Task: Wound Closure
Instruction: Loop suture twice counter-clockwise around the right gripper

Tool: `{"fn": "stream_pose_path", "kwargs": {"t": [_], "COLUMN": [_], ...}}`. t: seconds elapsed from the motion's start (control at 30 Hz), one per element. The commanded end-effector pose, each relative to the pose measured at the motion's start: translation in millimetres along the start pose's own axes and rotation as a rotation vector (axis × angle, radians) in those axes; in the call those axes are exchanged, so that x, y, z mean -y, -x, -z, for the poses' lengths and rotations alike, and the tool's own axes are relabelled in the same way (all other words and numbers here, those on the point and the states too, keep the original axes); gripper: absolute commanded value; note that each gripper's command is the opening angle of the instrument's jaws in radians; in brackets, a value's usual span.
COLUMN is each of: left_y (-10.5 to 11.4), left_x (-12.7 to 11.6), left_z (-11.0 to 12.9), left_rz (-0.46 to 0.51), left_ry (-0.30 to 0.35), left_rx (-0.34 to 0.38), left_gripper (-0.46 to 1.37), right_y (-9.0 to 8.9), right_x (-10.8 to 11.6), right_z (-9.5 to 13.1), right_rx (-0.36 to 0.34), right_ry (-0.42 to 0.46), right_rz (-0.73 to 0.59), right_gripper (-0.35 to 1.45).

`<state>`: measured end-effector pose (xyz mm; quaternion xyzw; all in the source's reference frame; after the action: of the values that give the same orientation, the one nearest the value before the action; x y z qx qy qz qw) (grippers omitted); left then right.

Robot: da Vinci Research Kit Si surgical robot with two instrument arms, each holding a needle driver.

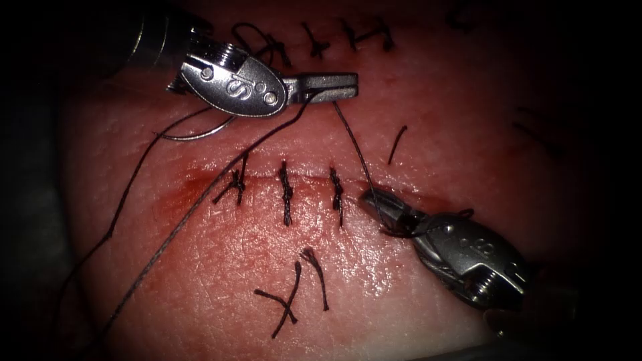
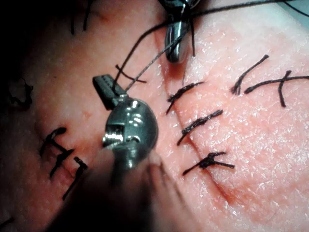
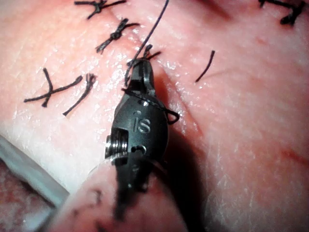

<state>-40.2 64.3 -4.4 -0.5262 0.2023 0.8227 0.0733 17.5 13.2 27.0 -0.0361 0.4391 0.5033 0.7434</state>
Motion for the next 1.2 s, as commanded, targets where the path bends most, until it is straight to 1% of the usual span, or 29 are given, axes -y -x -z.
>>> {"fn": "stream_pose_path", "kwargs": {"t": [0.03,0.33,0.47,0.5,0.57,0.6,0.63,0.7,0.77,0.83,0.87,1.1,1.2], "left_y": [0.0,-0.3,-0.5,-0.7,-0.8,-1.0,-1.0,-1.3,-1.4,-1.7,-1.7,-2.5,-3.1], "left_x": [0.0,0.0,0.0,0.1,0.2,0.3,0.4,0.7,0.9,1.1,1.2,1.7,2.2], "left_z": [0.0,0.2,0.3,0.3,0.2,0.2,0.1,0.0,-0.1,-0.1,-0.1,-0.3,-0.7], "left_rz": [0.000,0.001,0.003,0.011,0.019,0.029,0.036,0.054,0.064,0.083,0.085,0.114,0.133], "left_ry": [0.002,0.021,0.029,0.034,0.042,0.055,0.062,0.078,0.087,0.102,0.106,0.141,0.165], "left_rx": [0.000,-0.034,-0.049,-0.058,-0.076,-0.102,-0.110,-0.146,-0.163,-0.206,-0.213,-0.279,-0.331], "left_gripper": [-0.35,-0.35,-0.35,-0.35,-0.35,-0.35,-0.35,-0.35,-0.35,-0.35,-0.35,-0.35,-0.35], "right_y": [-0.1,-0.8,-0.9,-1.0,-1.0,-1.0,-1.0,-1.1,-1.2,-1.3,-1.3,-1.3,-1.1], "right_x": [0.0,-0.3,-0.4,-0.4,-0.3,-0.1,0.0,0.3,0.4,0.5,0.5,0.4,0.5], "right_z": [-0.1,-0.2,-0.4,-0.5,-0.7,-0.9,-1.0,-1.4,-1.6,-2.0,-2.1,-3.0,-3.5], "right_rx": [0.001,0.008,0.006,0.006,0.022,0.039,0.045,0.063,0.067,0.066,0.068,0.066,0.065], "right_ry": [0.008,0.001,-0.019,-0.017,-0.018,-0.022,-0.021,-0.055,-0.060,-0.066,-0.067,-0.078,-0.116], "right_rz": [0.004,0.021,0.021,0.020,0.020,0.019,0.018,0.016,0.016,0.016,0.015,0.021,0.026], "right_gripper": [-0.35,-0.35,-0.35,0.17,0.59,0.81,0.87,0.90,0.92,1.00,1.01,0.97,0.97]}}
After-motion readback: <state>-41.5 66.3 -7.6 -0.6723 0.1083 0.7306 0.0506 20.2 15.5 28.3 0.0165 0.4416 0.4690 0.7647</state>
